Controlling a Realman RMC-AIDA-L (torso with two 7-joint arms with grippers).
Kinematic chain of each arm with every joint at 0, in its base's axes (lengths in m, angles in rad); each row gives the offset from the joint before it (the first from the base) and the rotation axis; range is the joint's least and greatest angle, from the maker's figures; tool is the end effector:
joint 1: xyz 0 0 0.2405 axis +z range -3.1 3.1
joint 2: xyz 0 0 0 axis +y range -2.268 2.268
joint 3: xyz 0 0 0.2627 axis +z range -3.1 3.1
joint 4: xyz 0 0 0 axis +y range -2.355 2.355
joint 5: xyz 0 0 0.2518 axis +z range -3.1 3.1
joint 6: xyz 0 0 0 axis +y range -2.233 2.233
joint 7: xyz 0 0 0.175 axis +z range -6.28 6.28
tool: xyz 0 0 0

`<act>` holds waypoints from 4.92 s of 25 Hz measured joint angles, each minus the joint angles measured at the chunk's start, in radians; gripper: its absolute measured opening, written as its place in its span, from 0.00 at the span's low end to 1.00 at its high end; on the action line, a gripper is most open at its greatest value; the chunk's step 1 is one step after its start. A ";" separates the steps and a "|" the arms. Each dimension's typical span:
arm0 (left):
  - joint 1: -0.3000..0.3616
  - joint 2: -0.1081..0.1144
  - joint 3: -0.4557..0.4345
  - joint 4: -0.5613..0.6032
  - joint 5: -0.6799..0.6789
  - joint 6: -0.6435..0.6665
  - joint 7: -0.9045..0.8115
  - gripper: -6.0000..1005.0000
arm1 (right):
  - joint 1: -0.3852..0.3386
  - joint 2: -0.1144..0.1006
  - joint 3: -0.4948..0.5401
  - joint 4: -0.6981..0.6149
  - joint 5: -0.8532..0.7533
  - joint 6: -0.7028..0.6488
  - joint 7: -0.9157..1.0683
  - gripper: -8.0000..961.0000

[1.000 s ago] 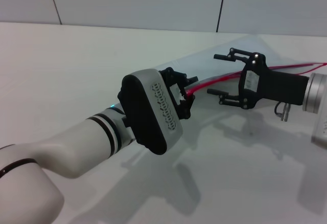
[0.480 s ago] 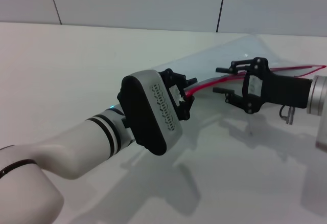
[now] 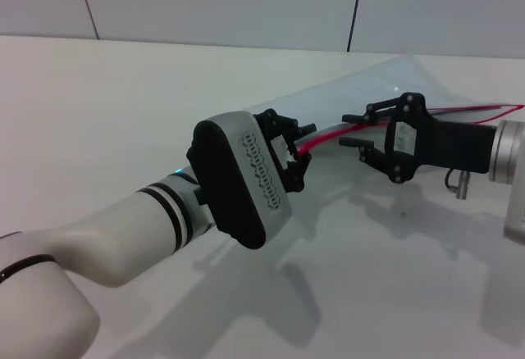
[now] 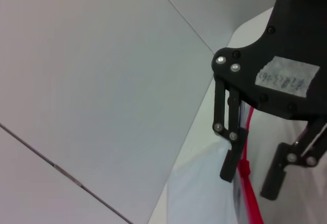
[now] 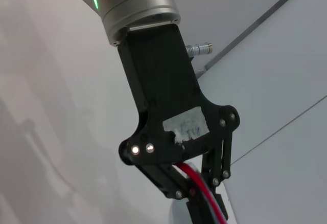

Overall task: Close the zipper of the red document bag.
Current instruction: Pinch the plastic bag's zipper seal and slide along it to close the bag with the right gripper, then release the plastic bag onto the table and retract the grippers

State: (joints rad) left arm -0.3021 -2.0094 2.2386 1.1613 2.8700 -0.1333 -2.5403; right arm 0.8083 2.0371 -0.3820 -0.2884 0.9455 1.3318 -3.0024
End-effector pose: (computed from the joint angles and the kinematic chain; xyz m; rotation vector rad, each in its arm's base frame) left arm -0.1631 0.3830 -0.1535 -2.2342 0.3255 -0.1543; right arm 0.2443 0.4345 -0.0726 -2.4610 -0.8212 0.3458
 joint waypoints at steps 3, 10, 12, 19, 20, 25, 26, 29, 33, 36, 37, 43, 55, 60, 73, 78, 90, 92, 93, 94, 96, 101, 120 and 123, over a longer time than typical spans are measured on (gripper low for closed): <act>0.000 0.001 0.004 0.000 0.000 0.000 0.000 0.06 | 0.002 0.000 0.000 0.000 0.000 0.000 0.000 0.30; 0.000 0.002 0.005 0.000 0.000 0.000 0.000 0.06 | 0.003 0.000 0.000 0.000 0.001 -0.004 -0.001 0.24; 0.000 0.001 0.005 0.000 0.000 0.000 0.000 0.06 | 0.003 0.000 0.000 0.000 0.001 -0.005 -0.001 0.23; 0.000 0.001 0.007 0.000 0.000 0.000 0.000 0.06 | 0.003 0.000 0.000 -0.001 -0.003 -0.009 -0.001 0.15; 0.000 0.001 0.007 0.000 0.000 0.000 0.000 0.06 | 0.003 0.000 0.000 -0.002 -0.003 -0.010 -0.001 0.15; 0.000 0.001 0.007 0.000 0.000 0.000 0.000 0.06 | 0.003 0.000 -0.001 -0.002 -0.005 -0.010 -0.001 0.11; 0.000 0.001 0.007 0.000 0.000 0.000 0.000 0.06 | 0.003 0.000 -0.001 -0.002 -0.006 -0.010 -0.001 0.11; 0.000 0.001 0.007 0.000 0.000 0.000 0.000 0.06 | 0.002 0.000 -0.002 -0.008 -0.006 -0.010 -0.001 0.09; 0.000 0.001 0.007 0.000 0.000 0.000 0.000 0.06 | 0.000 0.001 -0.002 -0.012 -0.007 -0.011 -0.001 0.08; 0.000 0.001 0.007 0.000 0.000 0.000 0.000 0.06 | -0.001 0.001 -0.002 -0.012 -0.007 -0.011 -0.001 0.07; 0.000 0.001 0.007 0.000 0.000 0.000 0.000 0.06 | -0.002 0.001 -0.002 -0.012 -0.007 -0.012 -0.001 0.07; 0.004 0.001 0.009 0.000 0.000 -0.005 0.006 0.06 | -0.013 0.002 -0.001 -0.012 -0.002 -0.050 -0.001 0.07; 0.011 0.010 0.021 0.020 0.000 -0.010 0.009 0.06 | -0.101 -0.005 0.009 -0.100 0.093 -0.120 0.001 0.07; 0.014 0.017 0.023 0.028 0.001 -0.010 0.010 0.06 | -0.142 -0.006 0.009 -0.128 0.162 -0.194 0.002 0.07; 0.014 0.012 0.023 0.013 0.002 -0.033 0.022 0.06 | -0.216 -0.006 0.009 -0.141 0.410 -0.404 0.002 0.07; 0.019 0.006 0.022 -0.029 0.002 -0.124 0.023 0.06 | -0.237 -0.004 0.011 -0.132 0.530 -0.461 0.002 0.07; 0.021 -0.014 -0.005 -0.147 -0.114 -0.385 0.014 0.17 | -0.286 -0.003 0.012 0.016 0.876 -0.315 0.002 0.38; 0.020 -0.012 -0.005 -0.174 -0.172 -0.461 0.009 0.26 | -0.301 -0.004 0.012 0.049 0.948 -0.253 0.002 0.47; 0.019 -0.012 -0.005 -0.188 -0.194 -0.495 0.002 0.31 | -0.307 -0.005 0.012 0.067 0.987 -0.221 0.002 0.51; 0.018 -0.011 -0.005 -0.205 -0.219 -0.530 -0.008 0.36 | -0.312 -0.006 0.012 0.085 1.020 -0.189 0.003 0.55; 0.012 -0.010 -0.005 -0.244 -0.286 -0.614 -0.048 0.42 | -0.322 -0.007 0.012 0.134 1.094 -0.109 0.006 0.60; -0.011 -0.003 -0.014 -0.354 -0.371 -0.810 -0.240 0.55 | -0.328 -0.008 0.012 0.243 1.221 0.075 0.041 0.74; -0.048 -0.020 -0.043 -0.575 -0.481 -1.133 -0.450 0.72 | -0.337 -0.004 0.018 0.344 1.281 0.264 0.194 0.92; -0.048 -0.020 -0.042 -0.576 -0.482 -1.134 -0.450 0.72 | -0.337 -0.006 0.015 0.345 1.279 0.265 0.197 0.92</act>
State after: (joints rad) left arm -0.3497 -2.0296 2.1964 0.5858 2.3883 -1.2672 -2.9902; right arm 0.4709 2.0312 -0.3670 0.0564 2.2250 1.5969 -2.8050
